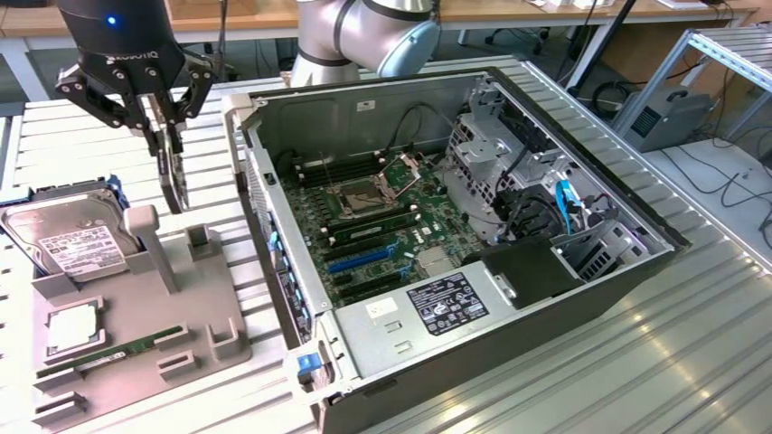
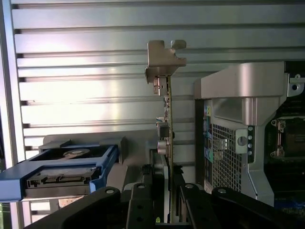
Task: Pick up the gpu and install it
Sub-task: 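Pick up the gpu and move the gpu toward the slot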
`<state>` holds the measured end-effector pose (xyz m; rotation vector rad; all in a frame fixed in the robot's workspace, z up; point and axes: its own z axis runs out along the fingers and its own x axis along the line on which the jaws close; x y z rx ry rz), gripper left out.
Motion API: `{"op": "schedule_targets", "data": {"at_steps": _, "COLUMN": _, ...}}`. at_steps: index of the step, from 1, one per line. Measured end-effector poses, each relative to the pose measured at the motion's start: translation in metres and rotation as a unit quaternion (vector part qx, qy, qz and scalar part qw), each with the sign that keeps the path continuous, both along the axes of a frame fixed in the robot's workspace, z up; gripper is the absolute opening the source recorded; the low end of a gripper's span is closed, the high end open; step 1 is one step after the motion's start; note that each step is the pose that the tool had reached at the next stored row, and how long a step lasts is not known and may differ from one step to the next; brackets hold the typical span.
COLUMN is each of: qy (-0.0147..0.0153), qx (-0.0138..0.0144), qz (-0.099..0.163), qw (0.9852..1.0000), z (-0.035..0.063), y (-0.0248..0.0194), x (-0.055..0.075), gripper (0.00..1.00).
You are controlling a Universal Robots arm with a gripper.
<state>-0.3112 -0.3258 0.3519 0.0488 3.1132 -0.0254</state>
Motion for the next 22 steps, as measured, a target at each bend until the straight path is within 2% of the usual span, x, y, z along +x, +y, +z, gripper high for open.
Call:
{"op": "schedule_targets", "data": {"at_steps": 1, "qy": 0.0000, "qx": 0.0004, "qz": 0.000, "qw": 1.0000, "z": 0.0000, "y": 0.0036, "x": 0.000, "gripper": 0.27}}
{"op": "schedule_targets", "data": {"at_steps": 2, "qy": 0.0000, "qx": 0.0009, "qz": 0.000, "qw": 1.0000, "z": 0.0000, "y": 0.0091, "x": 0.000, "gripper": 0.27}}
{"op": "schedule_targets", "data": {"at_steps": 5, "qy": 0.0001, "qx": 0.0016, "qz": 0.000, "qw": 1.0000, "z": 0.0000, "y": 0.0156, "x": 0.000, "gripper": 0.27}}
{"op": "schedule_targets", "data": {"at_steps": 22, "qy": 0.0000, "qx": 0.0024, "qz": 0.000, "qw": 1.0000, "z": 0.0000, "y": 0.0229, "x": 0.000, "gripper": 0.27}}
